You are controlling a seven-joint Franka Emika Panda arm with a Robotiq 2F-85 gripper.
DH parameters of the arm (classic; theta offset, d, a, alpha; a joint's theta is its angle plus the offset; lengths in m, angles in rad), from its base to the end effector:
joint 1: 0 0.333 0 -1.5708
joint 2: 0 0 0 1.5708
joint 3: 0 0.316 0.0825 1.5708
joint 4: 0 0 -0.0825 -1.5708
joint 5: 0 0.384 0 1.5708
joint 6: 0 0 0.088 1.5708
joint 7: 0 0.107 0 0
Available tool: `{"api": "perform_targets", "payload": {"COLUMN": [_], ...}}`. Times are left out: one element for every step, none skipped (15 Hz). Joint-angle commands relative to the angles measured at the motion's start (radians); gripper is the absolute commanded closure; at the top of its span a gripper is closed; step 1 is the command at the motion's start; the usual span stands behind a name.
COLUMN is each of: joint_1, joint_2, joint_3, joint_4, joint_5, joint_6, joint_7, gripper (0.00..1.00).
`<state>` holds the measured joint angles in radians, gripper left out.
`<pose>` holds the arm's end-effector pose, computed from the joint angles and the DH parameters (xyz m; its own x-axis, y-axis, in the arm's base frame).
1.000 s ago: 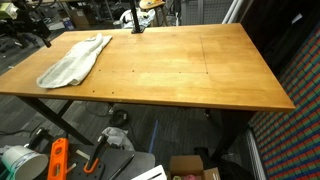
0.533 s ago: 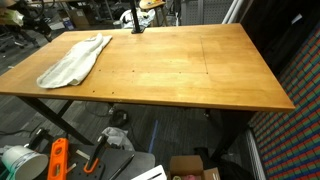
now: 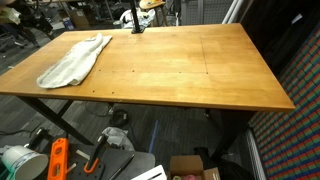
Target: Fold the cloth
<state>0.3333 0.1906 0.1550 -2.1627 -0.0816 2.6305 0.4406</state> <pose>0.5167 0.2747 0.3379 0.9609 0.0903 0.2616 0.1179 -0.9888 -0.0916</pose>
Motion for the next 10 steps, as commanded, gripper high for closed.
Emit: {"api": "perform_targets", "payload": {"joint_1": [0.198,0.227,0.234,0.199,0.274,0.280,0.219,0.219,0.207,0.202], "joint_2": [0.045,0.074,0.110,0.144,0.186,0.220,0.249,0.291,0.335,0.373], "joint_3": [-0.185,-0.191,-0.166,-0.109,-0.167,-0.154,-0.074,-0.069,-0.056,-0.052], "joint_4": [0.190,0.257,0.317,0.370,0.427,0.480,0.532,0.581,0.632,0.680], "joint_5": [-0.218,-0.272,-0.338,-0.382,-0.367,-0.350,-0.326,-0.320,-0.306,-0.297], "joint_6": [-0.205,-0.288,-0.370,-0.451,-0.535,-0.617,-0.694,-0.708,-0.696,-0.692], "joint_7": [0.273,0.349,0.424,0.459,0.440,0.430,0.398,0.379,0.359,0.356], "gripper": [0.00,0.00,0.00,0.00,0.00,0.00,0.00,0.00,0.00,0.00]}}
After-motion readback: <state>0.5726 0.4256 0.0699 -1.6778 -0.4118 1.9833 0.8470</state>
